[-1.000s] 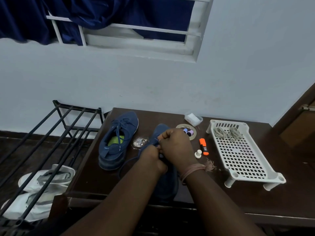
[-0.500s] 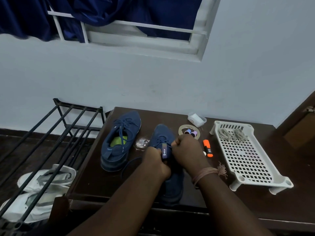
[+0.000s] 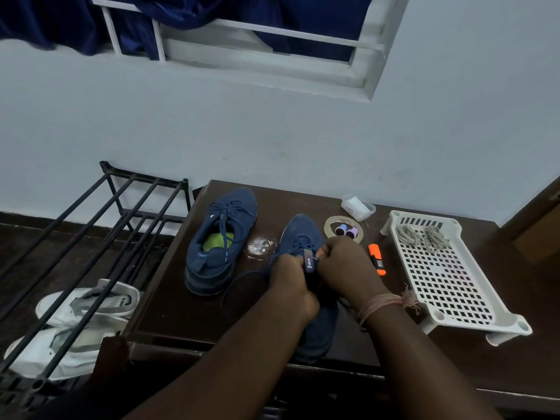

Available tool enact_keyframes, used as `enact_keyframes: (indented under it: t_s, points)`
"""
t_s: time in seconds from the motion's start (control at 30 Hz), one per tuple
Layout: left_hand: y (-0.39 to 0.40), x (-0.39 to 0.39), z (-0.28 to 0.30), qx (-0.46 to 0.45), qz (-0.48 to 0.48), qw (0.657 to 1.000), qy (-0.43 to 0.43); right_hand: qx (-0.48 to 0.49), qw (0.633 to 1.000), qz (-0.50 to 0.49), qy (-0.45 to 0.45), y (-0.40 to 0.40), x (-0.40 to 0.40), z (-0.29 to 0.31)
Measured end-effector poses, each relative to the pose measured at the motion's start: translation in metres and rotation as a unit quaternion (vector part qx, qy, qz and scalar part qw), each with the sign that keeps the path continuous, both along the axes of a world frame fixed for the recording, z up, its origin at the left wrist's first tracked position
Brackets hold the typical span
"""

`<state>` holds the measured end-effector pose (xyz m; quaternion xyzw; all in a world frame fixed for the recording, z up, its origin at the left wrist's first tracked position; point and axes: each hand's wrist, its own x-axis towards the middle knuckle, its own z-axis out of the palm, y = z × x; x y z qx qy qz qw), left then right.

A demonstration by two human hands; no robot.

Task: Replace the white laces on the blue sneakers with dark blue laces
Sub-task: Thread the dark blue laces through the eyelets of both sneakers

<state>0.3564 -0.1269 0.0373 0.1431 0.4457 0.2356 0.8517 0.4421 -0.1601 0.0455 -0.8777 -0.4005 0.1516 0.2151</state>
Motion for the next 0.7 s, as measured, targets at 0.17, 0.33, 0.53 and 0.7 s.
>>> enact_keyframes:
  t_s: [0.17,0.33,0.53,0.7]
  points:
    - [-0.008,-0.004,0.009,0.007,-0.030,1.000,0.004,0.016,1.000,-0.017,-0.002,0.000,0.006,-0.011]
    - [-0.011,-0.003,0.007,0.019,-0.024,0.999,0.016,0.113,0.990,-0.054,0.057,0.001,0.011,-0.012]
    - [-0.005,0.000,-0.006,0.033,-0.032,0.999,0.027,0.115,0.993,0.006,0.029,0.003,0.008,-0.014]
    - [-0.008,0.003,-0.015,0.072,-0.012,0.996,0.046,0.089,0.992,0.082,-0.020,0.007,0.009,-0.011]
